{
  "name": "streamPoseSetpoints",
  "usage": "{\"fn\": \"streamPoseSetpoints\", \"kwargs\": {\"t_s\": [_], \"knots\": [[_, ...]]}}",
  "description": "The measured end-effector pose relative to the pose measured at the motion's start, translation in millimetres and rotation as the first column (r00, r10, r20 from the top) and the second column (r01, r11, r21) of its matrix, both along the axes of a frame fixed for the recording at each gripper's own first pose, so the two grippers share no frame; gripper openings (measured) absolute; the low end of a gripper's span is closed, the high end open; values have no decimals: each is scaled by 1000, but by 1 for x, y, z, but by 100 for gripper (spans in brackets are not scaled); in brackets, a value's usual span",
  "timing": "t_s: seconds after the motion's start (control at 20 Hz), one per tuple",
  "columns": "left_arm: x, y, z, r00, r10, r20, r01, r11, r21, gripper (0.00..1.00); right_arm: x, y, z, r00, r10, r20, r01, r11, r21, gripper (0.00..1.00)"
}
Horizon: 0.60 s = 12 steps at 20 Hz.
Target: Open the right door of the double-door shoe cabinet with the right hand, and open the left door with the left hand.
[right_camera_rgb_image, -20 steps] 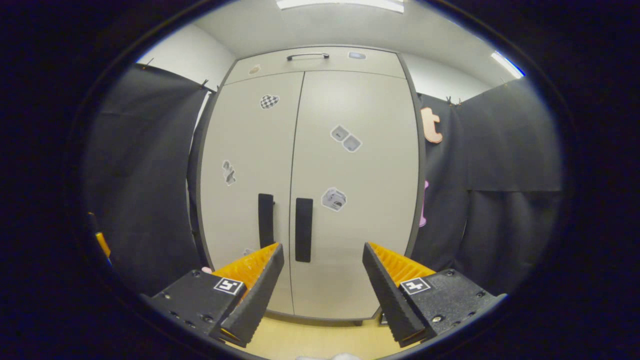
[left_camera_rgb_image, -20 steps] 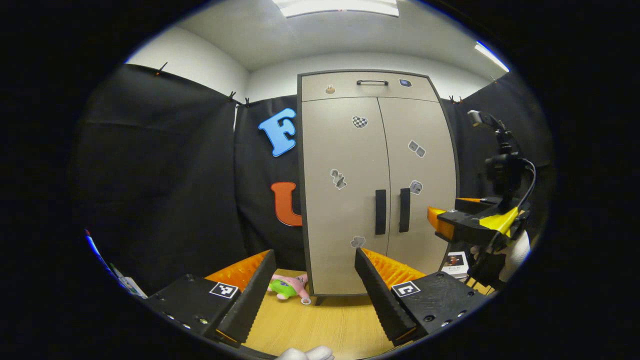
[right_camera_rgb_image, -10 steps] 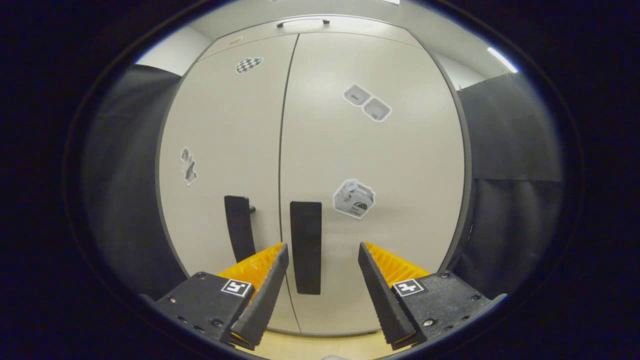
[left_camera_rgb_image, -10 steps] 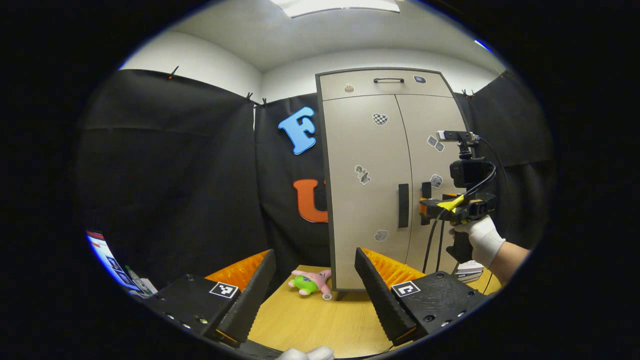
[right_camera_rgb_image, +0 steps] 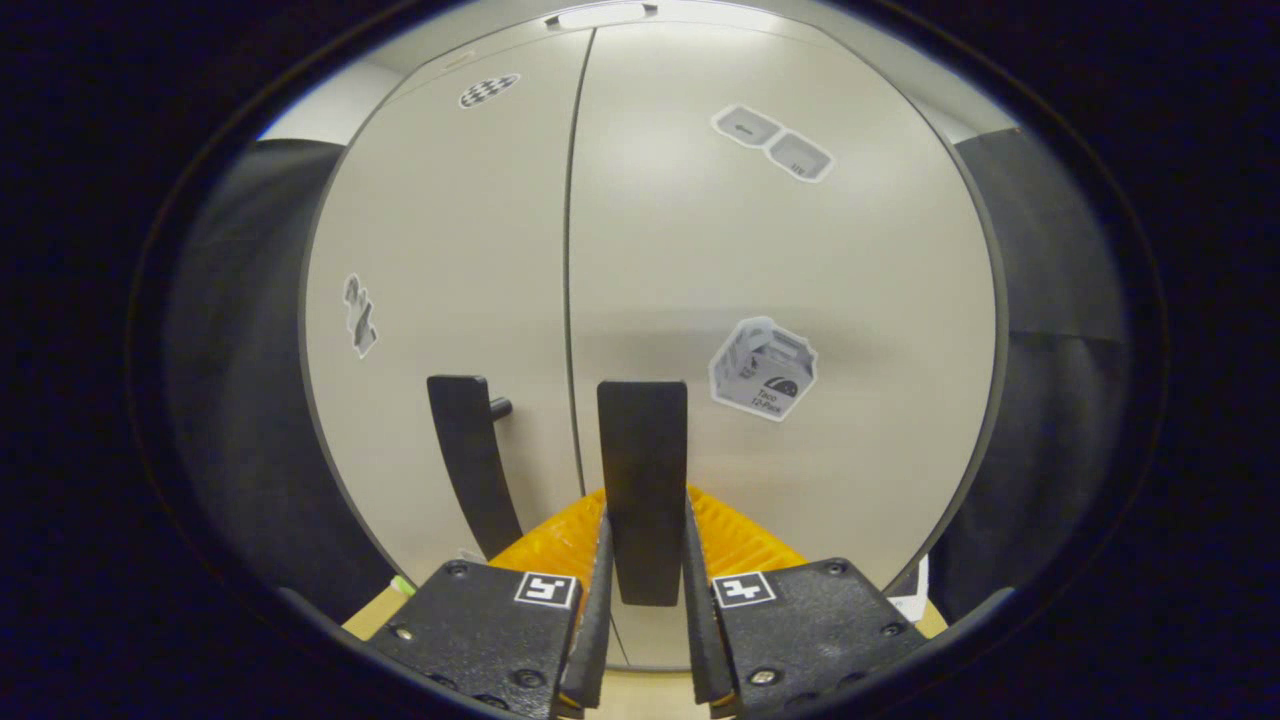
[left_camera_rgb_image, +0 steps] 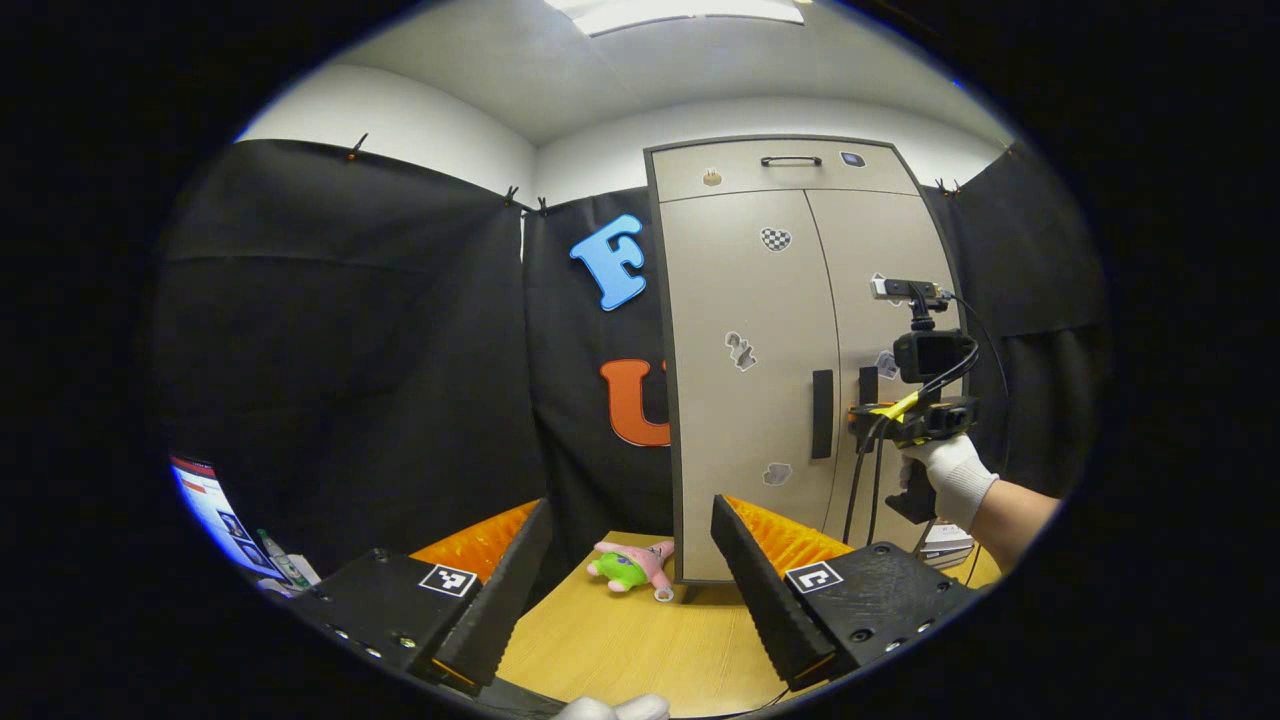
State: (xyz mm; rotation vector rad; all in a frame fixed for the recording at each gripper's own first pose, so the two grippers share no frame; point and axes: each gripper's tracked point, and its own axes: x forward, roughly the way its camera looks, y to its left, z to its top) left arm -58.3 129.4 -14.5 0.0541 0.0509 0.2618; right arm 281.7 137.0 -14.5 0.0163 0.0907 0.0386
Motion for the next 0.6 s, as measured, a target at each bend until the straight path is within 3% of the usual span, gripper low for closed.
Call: {"fn": "streamPoseSetpoints", "kwargs": {"t_s": [0.35, 0.6], "knots": [[-4, 1, 7, 1000, -8, 25, 8, 1000, -25, 96, -2, -1, -2, 999, 37, 5, -37, 999, -21, 29], [-9, -12, 5, 999, -39, 27, 40, 999, -27, 96, -31, -4, -4, 997, 61, 46, -57, 996, -74, 25]]}}
